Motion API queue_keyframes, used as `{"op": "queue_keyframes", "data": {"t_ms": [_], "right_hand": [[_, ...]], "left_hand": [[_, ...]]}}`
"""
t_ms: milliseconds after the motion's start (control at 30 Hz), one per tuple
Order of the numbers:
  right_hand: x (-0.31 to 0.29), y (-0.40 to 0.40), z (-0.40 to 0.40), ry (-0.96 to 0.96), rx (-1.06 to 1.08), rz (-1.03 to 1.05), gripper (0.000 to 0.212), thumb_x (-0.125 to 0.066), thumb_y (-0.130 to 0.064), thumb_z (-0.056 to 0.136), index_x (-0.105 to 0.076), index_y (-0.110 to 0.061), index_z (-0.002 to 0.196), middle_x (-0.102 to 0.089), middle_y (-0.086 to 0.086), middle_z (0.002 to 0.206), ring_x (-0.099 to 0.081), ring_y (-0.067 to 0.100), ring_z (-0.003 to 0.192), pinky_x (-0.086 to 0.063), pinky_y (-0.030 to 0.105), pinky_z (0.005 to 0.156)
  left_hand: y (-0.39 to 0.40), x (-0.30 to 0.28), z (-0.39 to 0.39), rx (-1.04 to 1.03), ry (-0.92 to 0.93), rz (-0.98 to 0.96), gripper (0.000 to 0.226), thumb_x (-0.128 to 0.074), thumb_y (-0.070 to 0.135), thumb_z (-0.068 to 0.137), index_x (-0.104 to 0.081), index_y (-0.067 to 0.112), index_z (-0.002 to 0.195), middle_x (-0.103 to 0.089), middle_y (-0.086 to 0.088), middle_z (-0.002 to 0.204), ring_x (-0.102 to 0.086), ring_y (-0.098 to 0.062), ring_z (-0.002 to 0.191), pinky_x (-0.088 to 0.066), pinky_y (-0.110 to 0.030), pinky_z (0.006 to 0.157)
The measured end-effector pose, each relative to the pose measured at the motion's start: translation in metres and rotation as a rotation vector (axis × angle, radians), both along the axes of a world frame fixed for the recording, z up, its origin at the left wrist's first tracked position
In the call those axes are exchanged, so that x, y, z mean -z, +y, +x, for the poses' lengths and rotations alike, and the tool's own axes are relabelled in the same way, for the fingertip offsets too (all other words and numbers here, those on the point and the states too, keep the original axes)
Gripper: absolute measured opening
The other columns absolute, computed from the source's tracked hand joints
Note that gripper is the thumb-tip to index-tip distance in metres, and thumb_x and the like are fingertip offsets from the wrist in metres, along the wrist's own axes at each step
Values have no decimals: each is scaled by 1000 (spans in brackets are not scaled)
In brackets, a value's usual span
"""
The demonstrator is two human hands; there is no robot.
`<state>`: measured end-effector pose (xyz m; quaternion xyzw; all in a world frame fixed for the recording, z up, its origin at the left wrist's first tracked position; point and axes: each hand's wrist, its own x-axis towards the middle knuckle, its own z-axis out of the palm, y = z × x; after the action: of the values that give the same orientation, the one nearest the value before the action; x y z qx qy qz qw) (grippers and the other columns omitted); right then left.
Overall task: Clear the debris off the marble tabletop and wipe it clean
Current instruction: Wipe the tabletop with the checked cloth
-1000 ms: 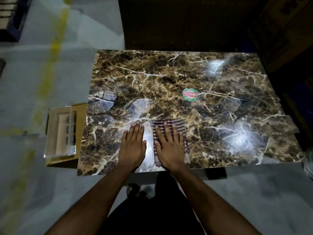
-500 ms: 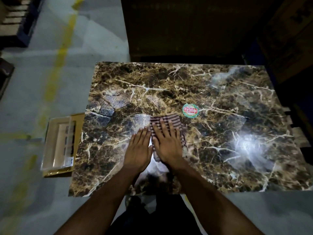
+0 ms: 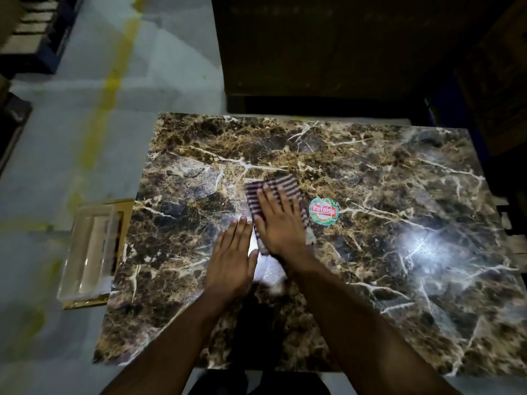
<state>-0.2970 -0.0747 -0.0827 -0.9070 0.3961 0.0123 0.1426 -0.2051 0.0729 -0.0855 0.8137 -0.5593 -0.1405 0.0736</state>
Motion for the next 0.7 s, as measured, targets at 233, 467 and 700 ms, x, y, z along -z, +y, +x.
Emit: {"op": "queue_keyframes", "data": {"t_ms": [233, 467, 700], "right_hand": [[-1, -7, -22, 12, 296, 9, 66, -22, -51, 105, -11, -25, 165, -9, -2, 172, 1, 29, 159, 1, 53, 125], [-3, -87, 30, 14, 26, 10, 63, -19, -54, 106, -8, -33, 164, -5, -5, 172, 4, 23, 159, 4, 51, 127], [-1, -86, 1, -1, 263, -23, 67, -20, -55, 104, -14, -27, 164, -12, -2, 172, -3, 29, 159, -2, 54, 127]], "left_hand": [[-53, -5, 20, -43, 30, 7, 64, -26, 43, 106, -12, 15, 162, -9, -3, 169, -5, -21, 156, -8, -43, 127], [-104, -11, 40, -107, 19, 0, 62, -25, 40, 107, -10, 15, 162, -7, -3, 170, 1, -19, 156, -7, -43, 127], [-135, -10, 52, -85, 30, -11, 61, -24, 41, 107, -10, 17, 162, -4, -2, 170, 2, -19, 156, -5, -42, 127]]}}
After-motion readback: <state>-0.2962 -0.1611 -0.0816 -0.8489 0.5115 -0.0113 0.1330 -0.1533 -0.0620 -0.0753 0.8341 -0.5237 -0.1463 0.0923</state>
